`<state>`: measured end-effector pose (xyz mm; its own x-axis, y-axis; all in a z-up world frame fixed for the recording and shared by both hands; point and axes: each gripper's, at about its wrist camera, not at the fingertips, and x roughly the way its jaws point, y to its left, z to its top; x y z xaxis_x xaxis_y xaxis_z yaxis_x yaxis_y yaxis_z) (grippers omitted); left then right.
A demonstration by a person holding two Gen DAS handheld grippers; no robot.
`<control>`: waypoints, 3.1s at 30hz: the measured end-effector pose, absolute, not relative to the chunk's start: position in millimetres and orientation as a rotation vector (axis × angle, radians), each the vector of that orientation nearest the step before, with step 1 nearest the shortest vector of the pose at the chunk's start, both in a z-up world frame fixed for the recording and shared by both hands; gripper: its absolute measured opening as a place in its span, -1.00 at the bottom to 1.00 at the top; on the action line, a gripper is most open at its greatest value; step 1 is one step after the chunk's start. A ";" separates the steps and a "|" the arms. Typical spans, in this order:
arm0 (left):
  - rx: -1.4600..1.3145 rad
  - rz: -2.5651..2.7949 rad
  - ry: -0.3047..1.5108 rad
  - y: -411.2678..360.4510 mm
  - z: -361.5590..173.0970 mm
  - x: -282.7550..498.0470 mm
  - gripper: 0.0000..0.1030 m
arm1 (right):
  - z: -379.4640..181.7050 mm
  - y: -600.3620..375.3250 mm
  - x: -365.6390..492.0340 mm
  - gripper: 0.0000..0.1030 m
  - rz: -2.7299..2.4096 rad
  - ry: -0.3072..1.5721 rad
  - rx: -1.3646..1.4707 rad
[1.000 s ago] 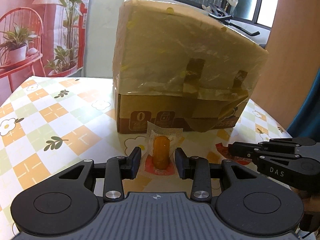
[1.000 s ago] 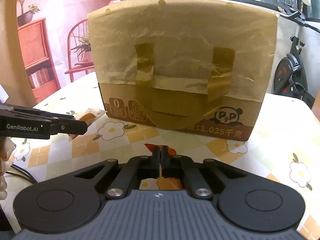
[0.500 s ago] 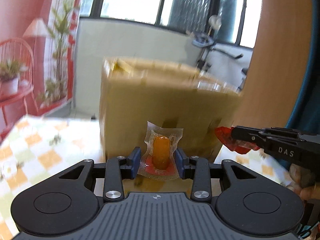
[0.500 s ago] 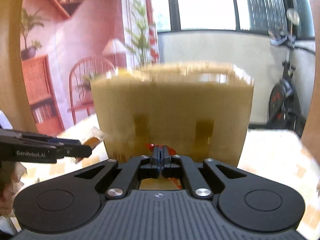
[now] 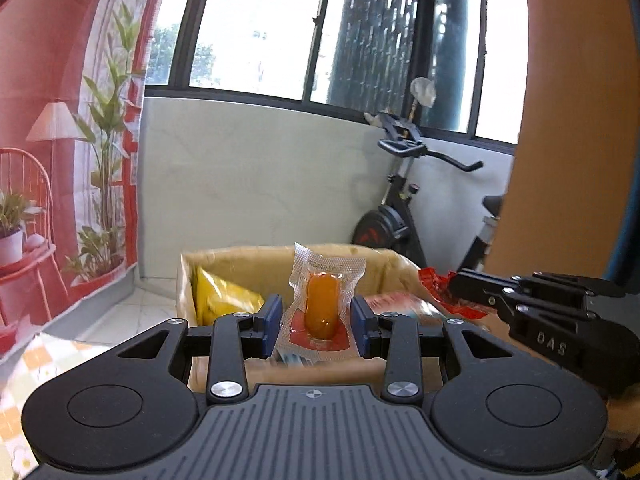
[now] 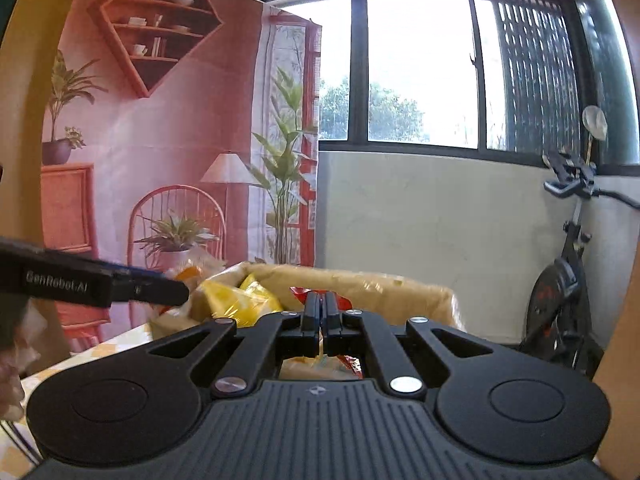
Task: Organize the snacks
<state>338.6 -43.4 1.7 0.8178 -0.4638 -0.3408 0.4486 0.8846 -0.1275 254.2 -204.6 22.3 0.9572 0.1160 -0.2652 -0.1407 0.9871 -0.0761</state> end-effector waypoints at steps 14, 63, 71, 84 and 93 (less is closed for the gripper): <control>0.057 -0.403 0.495 -62.7 1.6 407.0 -0.17 | 2.7 -217.9 366.3 -0.97 0.125 0.365 -0.139; 0.013 -0.079 0.335 29.4 76.6 143.3 0.84 | 85.5 -160.6 95.6 1.00 -0.015 0.329 0.079; 0.017 -0.039 0.298 42.3 88.3 108.6 0.84 | 99.5 -143.7 61.6 1.00 -0.010 0.299 0.068; -0.013 -0.008 0.270 61.5 99.8 85.9 0.84 | 114.6 -129.4 43.5 1.00 -0.008 0.266 0.058; -0.015 -0.002 0.278 60.4 98.1 85.3 0.84 | 112.8 -131.6 46.8 1.00 -0.012 0.279 0.062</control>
<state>85.3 60.4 98.1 0.9617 -0.0044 -0.2742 0.0003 0.9999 -0.0150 46.8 -131.6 112.8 0.9614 -0.0030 -0.2753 0.0201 0.9980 0.0595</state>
